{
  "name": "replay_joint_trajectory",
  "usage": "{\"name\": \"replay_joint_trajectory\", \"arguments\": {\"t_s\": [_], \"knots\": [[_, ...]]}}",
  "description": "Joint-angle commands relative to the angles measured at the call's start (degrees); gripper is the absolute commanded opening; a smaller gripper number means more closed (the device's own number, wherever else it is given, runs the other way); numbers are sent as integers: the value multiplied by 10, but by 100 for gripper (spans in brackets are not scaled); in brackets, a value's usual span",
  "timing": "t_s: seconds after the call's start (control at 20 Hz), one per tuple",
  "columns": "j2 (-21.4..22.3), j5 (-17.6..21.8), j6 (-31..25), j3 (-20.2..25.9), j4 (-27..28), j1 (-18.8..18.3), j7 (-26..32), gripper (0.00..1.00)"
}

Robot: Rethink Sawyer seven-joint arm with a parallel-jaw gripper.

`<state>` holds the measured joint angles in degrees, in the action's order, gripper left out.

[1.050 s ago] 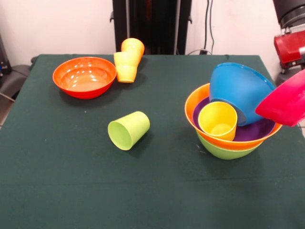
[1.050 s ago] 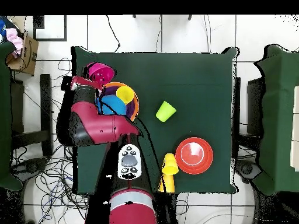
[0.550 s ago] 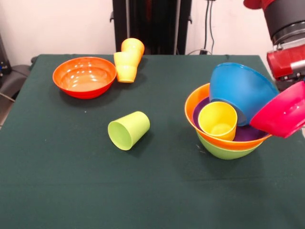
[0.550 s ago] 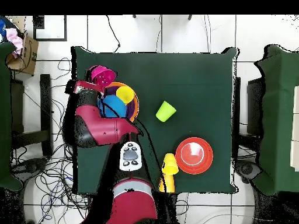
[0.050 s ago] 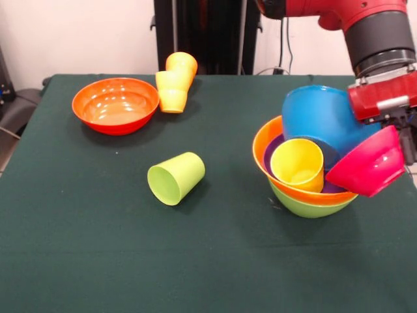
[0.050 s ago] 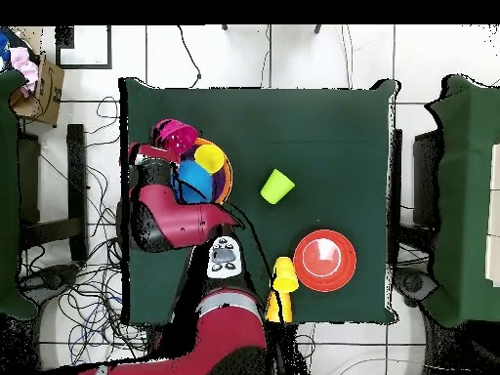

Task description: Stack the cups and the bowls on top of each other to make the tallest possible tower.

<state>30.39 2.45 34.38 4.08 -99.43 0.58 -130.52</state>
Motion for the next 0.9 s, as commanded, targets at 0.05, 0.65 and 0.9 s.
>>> {"name": "replay_joint_trajectory", "arguments": {"t_s": [0.05,0.65,0.9], "knots": [[-11,54,-5,37,-36,-26,-93,0],[-1,95,-17,63,-52,-66,-98,0],[-2,83,-23,61,-51,-63,-93,100]]}}
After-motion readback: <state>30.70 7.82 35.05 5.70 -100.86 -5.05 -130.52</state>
